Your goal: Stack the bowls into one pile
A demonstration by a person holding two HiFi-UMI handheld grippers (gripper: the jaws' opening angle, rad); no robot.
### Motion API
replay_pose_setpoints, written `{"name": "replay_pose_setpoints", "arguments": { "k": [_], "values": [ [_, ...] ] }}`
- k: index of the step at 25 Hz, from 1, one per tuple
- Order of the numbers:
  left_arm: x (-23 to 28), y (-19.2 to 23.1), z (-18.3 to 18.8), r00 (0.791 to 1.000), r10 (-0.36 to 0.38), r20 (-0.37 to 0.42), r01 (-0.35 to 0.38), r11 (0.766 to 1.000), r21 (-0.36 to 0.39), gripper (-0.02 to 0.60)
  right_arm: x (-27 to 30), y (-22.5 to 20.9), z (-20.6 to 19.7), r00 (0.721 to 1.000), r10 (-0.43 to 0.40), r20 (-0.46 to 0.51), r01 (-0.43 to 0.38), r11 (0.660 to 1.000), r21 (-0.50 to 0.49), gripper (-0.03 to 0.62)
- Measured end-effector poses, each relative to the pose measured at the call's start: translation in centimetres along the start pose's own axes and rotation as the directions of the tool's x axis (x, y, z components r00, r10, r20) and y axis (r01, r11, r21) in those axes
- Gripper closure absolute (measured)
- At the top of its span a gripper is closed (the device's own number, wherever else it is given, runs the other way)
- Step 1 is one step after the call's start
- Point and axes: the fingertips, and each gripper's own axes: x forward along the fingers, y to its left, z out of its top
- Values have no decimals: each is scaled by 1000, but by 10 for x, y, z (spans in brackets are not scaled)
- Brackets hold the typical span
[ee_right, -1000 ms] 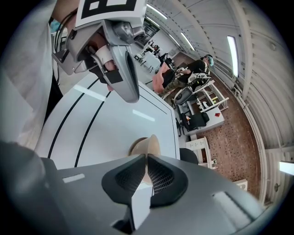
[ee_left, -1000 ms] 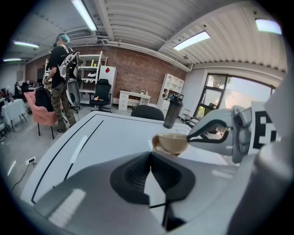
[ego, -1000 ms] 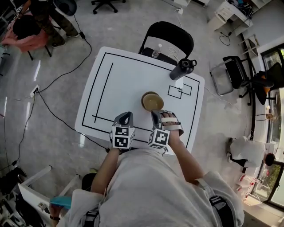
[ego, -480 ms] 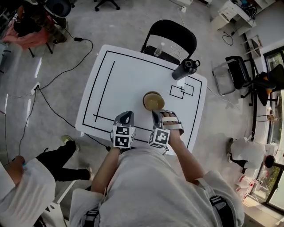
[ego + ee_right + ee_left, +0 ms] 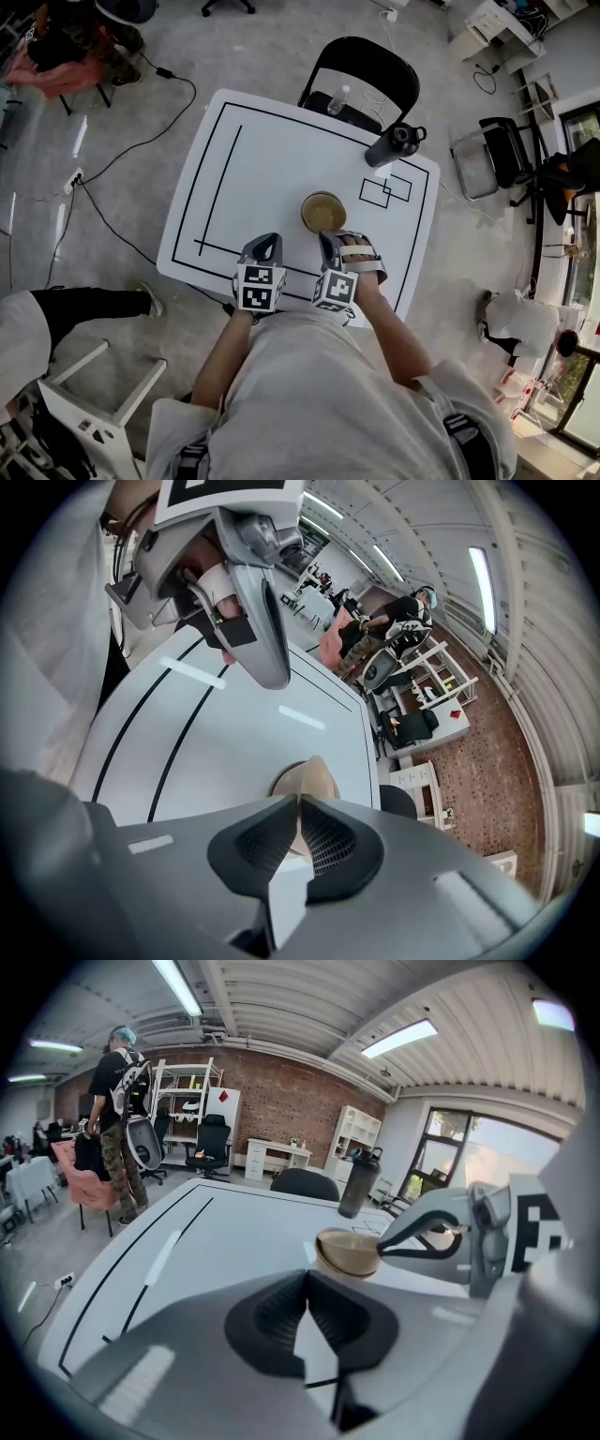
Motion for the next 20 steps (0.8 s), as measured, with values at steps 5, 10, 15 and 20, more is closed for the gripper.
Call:
{"name": "replay_pose_setpoints", "arguments": {
  "k": [5, 10, 15, 20],
  "values": [
    [4, -2, -2, 1000, -1, -10, 1, 1000, -3, 578, 5, 5, -1, 1000, 18, 3, -18, 1000, -3, 580],
    [5, -3, -5, 1000, -4, -19, 4, 1000, 5, 578, 8, 9, -1, 1000, 30, 7, -30, 1000, -3, 581],
    [5, -2, -7, 999, 0, -32, 0, 1000, 8, 578, 12, 13, -2, 999, 47, 7, -47, 999, -1, 584],
    [6, 1, -9, 999, 7, -38, -6, 1000, 4, 578, 16, 16, -2, 998, 54, 9, -54, 999, 3, 585]
  ]
}}
